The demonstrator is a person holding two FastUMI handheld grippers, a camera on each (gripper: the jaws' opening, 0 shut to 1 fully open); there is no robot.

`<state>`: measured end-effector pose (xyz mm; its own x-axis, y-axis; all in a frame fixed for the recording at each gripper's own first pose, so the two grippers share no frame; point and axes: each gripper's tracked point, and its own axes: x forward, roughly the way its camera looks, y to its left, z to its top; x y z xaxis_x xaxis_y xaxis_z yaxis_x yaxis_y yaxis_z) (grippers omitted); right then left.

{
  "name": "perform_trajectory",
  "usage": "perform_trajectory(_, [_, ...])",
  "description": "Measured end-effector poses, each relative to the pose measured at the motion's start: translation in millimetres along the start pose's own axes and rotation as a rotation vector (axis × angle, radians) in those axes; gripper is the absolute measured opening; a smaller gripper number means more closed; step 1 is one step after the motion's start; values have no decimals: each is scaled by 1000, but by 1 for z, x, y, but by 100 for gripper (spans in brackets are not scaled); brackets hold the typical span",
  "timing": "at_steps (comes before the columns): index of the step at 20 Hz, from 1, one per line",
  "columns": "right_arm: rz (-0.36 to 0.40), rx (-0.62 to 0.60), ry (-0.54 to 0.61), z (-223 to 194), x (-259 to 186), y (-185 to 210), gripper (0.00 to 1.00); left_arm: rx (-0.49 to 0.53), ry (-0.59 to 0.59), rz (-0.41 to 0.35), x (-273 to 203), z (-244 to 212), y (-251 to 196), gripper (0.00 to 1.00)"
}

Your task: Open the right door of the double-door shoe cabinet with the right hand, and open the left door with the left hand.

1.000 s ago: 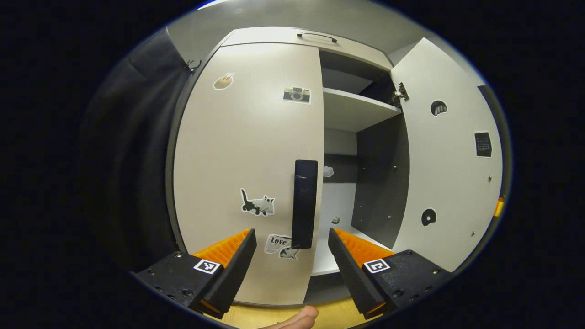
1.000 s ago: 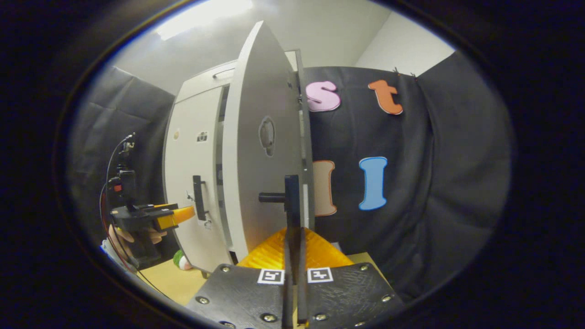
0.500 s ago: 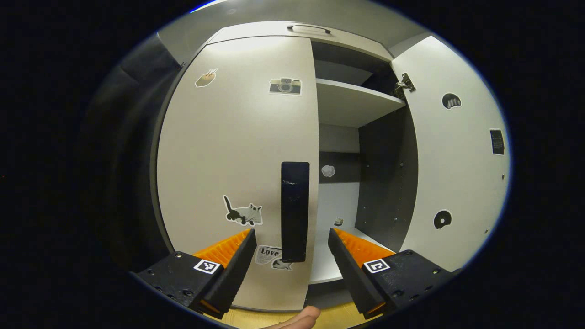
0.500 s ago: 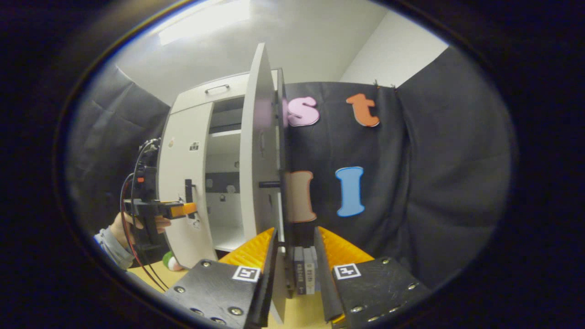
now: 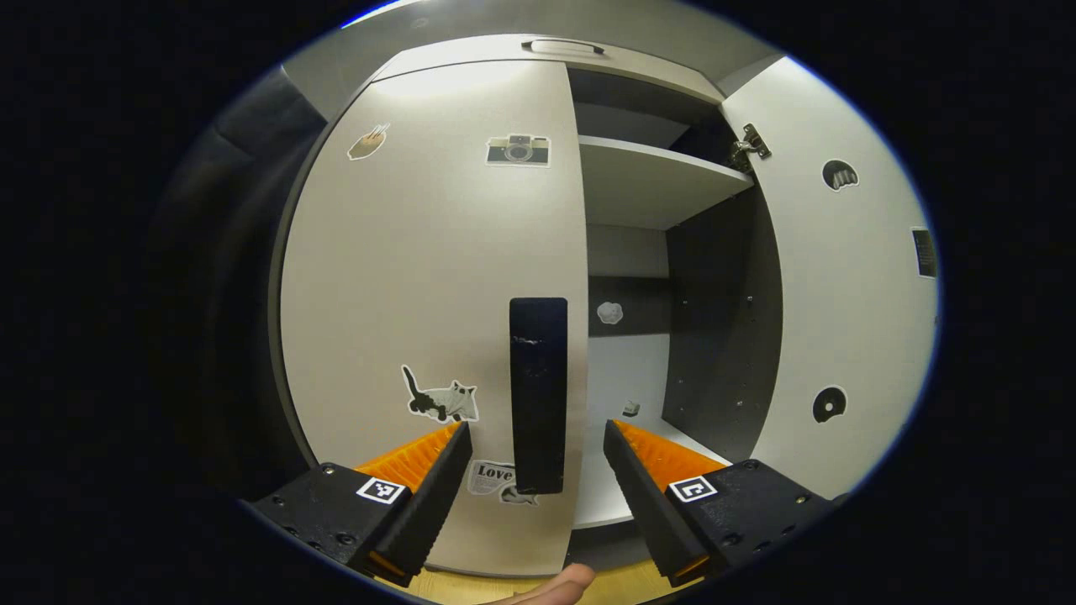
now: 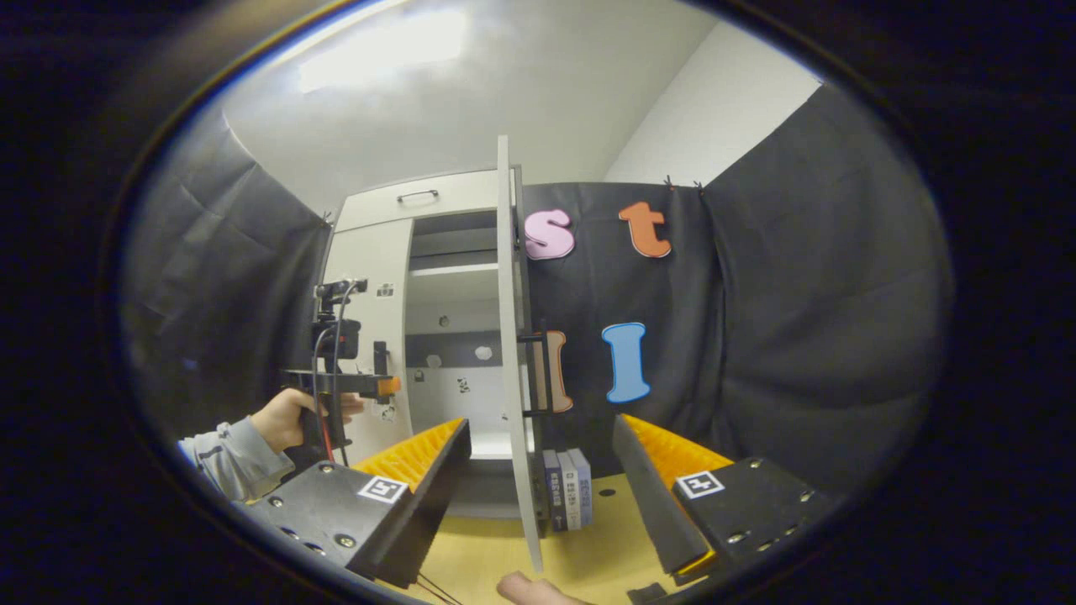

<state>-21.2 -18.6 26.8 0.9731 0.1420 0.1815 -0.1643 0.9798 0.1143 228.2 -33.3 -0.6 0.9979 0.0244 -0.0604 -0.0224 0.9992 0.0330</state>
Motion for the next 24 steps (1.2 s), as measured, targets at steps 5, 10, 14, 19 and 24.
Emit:
perform_trajectory(5, [10, -10, -1, -25, -40, 31, 100, -11, 4, -2, 14, 3, -1, 98])
perform_trajectory(10, [113, 36, 8, -55, -75, 84, 100, 46, -7, 69, 23, 7, 12, 88])
perform_trajectory(14, [109, 10, 45, -70, -72, 92, 100, 48, 8, 72, 22, 6, 12, 65])
perform_trajectory(19, [65, 44, 58, -70, -72, 93, 98, 25, 9, 98, 24, 3, 4, 29])
perform_trajectory(24, [1, 43, 66, -74, -58, 69, 100, 5, 45, 72, 18, 1, 4, 24])
